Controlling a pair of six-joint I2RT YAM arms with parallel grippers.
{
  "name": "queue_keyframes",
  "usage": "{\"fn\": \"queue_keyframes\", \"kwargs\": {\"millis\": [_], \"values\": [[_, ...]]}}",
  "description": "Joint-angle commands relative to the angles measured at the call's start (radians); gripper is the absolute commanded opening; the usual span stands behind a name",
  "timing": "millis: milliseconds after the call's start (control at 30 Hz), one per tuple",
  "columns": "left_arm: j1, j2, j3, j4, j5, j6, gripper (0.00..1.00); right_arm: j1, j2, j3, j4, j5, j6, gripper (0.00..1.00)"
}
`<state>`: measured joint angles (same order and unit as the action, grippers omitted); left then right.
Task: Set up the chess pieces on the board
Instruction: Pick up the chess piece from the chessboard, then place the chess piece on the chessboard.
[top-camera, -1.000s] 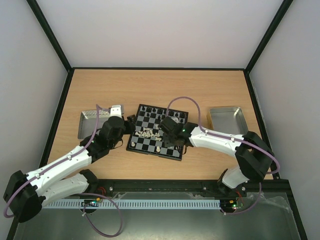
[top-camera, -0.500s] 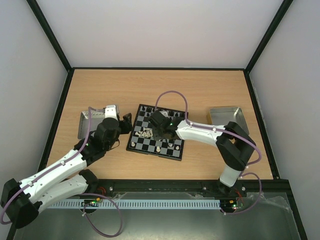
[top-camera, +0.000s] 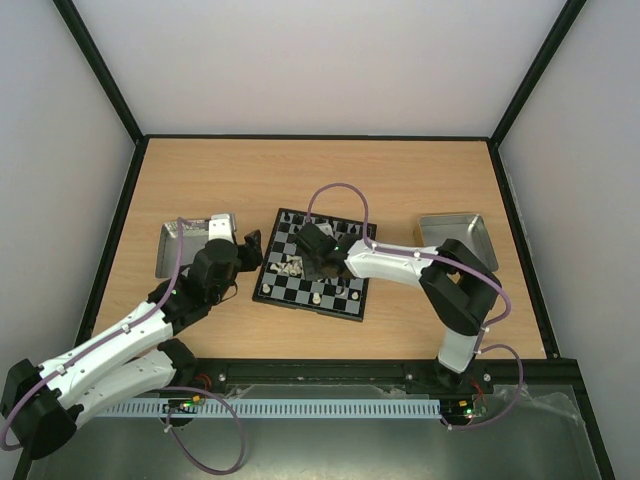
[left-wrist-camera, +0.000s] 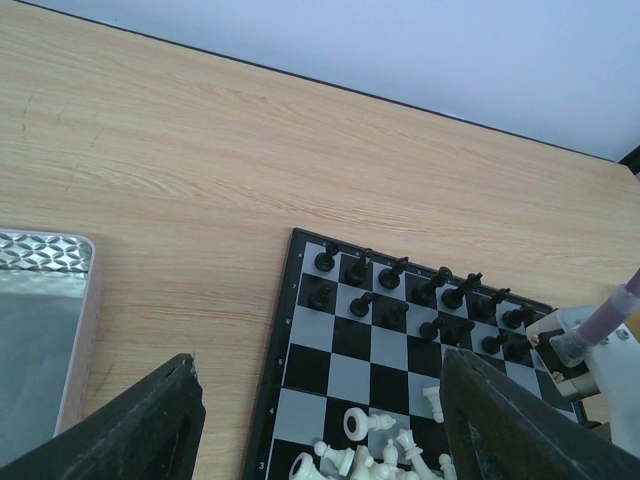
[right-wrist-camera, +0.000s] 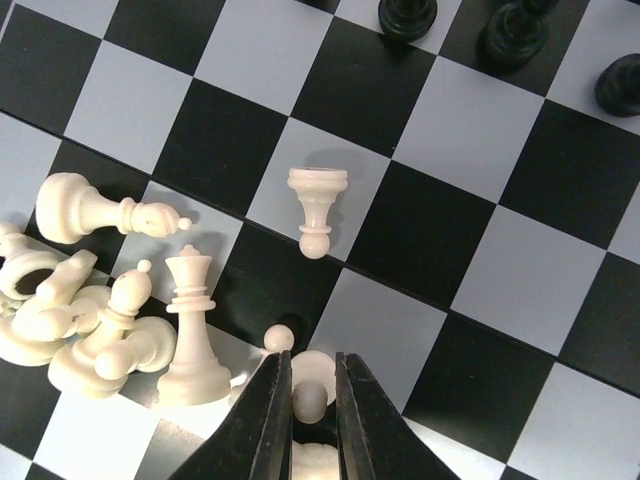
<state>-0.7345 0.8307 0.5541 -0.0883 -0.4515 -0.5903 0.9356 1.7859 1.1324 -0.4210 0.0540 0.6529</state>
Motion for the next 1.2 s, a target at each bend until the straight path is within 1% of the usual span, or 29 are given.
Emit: {"fn": "queue_keyframes", "kwargs": {"millis": [0,133,467,733,933,1167], "values": [[0.003,-0.01,-0.009,0.004,-0.026,0.006,0.67,0.005,0.026,0.022,0.005,0.026,-0.01,0.12],[0.003,-0.009,-0.008,0.002,-0.02,0.006,0.67,0.004,0.018,0.023,0.006,0.032,-0.008,0.02],[0.003,-0.016,-0.005,0.001,-0.009,-0.006,0.67,0.004,-0.154,-0.015,-0.007,0.143,0.012,0.02],[0.003,-0.029,0.018,-0.014,-0.005,-0.006,0.67,0.005,-0.268,-0.122,0.002,0.106,0.024,0.02],[0.003,-0.061,0.027,-0.018,-0.016,-0.011,0.67,0.01,-0.267,-0.162,-0.002,0.022,0.058,0.02],[0.003,-0.057,0.023,-0.019,-0.009,-0.027,0.67,0.037,-0.223,-0.184,0.006,-0.006,0.075,0.02]]}}
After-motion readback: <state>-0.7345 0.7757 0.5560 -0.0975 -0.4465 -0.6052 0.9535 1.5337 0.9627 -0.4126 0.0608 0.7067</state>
